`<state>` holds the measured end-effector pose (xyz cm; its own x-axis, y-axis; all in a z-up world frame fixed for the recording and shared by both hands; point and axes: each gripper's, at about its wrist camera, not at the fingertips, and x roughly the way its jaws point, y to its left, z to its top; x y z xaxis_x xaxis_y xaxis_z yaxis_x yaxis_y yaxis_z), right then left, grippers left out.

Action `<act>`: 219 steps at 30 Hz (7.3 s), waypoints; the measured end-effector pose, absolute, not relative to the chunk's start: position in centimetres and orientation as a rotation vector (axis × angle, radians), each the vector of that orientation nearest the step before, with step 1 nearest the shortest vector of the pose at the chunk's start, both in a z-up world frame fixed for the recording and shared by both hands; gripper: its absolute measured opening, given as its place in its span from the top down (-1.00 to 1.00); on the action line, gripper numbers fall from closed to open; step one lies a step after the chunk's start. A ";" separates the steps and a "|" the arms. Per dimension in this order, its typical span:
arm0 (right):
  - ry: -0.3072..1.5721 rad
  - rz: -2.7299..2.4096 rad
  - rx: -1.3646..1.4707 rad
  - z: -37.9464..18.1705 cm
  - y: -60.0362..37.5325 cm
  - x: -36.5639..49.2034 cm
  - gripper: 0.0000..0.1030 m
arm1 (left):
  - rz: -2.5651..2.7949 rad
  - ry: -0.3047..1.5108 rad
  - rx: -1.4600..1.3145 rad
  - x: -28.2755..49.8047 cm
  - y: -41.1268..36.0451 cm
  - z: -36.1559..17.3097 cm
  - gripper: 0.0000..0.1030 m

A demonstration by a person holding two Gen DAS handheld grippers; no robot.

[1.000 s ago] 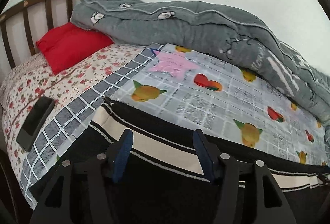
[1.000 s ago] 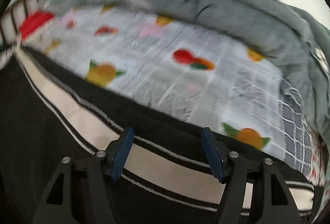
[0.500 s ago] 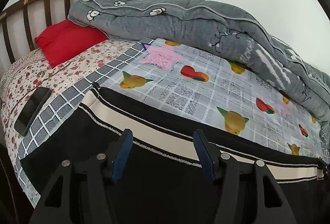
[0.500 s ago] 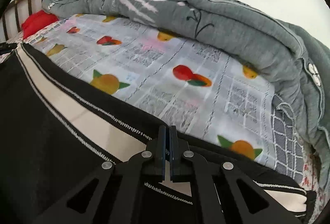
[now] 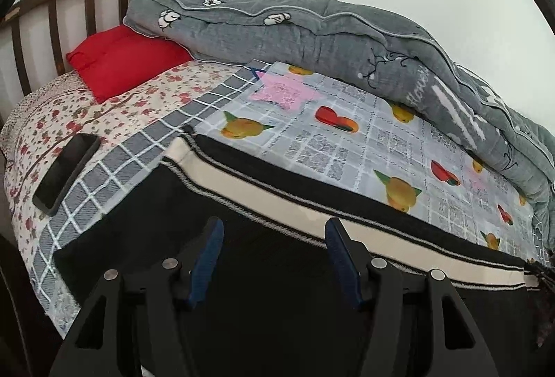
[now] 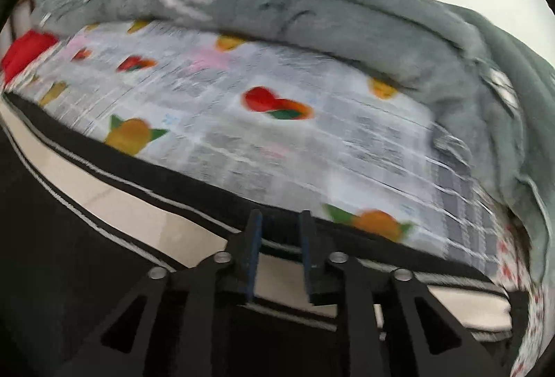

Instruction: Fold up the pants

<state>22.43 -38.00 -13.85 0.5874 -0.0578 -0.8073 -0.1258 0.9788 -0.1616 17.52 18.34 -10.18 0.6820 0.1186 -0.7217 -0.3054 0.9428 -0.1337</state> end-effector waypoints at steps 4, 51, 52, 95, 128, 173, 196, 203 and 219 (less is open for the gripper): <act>0.989 -0.094 -0.200 -14.5 -42.0 21.3 0.28 | 0.245 0.788 -0.278 16.1 20.3 -10.4 -0.14; 0.923 -0.139 -0.036 -11.5 -30.3 9.6 0.12 | 0.203 0.728 -0.568 10.3 33.2 -15.7 0.84; 0.922 -0.140 -0.034 -11.5 -30.2 9.6 0.12 | 0.189 0.690 -0.569 9.9 33.3 -14.9 0.84; 0.858 -0.128 0.043 -10.0 -36.5 5.3 0.12 | 0.147 0.539 -0.122 12.8 13.8 -4.1 0.79; 0.881 0.019 0.182 -9.5 -35.0 0.8 0.04 | -0.429 0.749 -0.017 5.0 -5.6 -10.3 -0.30; 0.881 0.229 0.197 -10.4 -23.9 6.9 0.00 | -0.124 0.801 -0.196 6.2 11.6 -12.4 -0.36; 1.000 0.203 0.248 -13.8 -27.9 14.6 0.68 | -0.247 0.866 -0.258 7.4 9.7 -14.2 -0.36; 0.852 0.145 0.142 -9.9 -27.2 8.7 0.49 | -0.228 0.851 -0.233 7.7 8.7 -13.2 -0.36; 0.924 0.195 0.162 -11.8 -27.5 3.6 0.29 | -0.226 0.920 -0.285 8.0 8.6 -15.0 -0.37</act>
